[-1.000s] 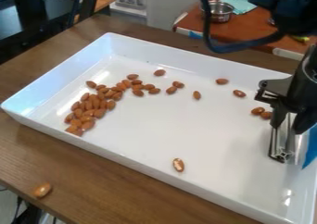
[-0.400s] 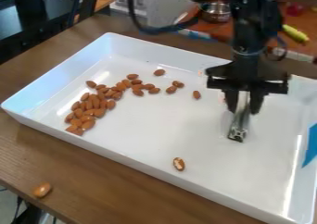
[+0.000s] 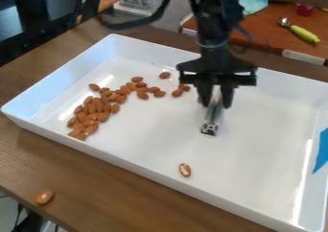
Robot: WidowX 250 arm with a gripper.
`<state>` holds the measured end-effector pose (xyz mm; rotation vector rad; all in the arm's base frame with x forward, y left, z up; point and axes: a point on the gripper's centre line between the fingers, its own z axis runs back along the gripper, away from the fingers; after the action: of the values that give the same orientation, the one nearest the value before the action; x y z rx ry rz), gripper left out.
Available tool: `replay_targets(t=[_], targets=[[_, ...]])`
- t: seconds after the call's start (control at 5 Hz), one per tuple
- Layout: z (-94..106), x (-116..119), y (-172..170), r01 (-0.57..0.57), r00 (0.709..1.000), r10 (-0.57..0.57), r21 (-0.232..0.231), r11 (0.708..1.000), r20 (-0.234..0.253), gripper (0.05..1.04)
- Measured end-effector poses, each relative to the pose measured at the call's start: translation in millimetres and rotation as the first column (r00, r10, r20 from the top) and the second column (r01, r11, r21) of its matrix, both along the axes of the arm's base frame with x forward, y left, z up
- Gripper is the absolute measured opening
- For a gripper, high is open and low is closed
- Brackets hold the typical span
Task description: Sweep into pile
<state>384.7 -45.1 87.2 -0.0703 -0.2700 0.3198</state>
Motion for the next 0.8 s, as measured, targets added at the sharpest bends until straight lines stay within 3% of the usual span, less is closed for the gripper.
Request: replay_targets(t=[0.4,0.8], targets=[[1.1,-15.8,45.1,-0.053,0.998,0.052,0.029,0.998,0.034,0.349],[3.0,-27.8,90.3,-0.066,0.997,0.06,0.169,0.983,0.044,0.349]])
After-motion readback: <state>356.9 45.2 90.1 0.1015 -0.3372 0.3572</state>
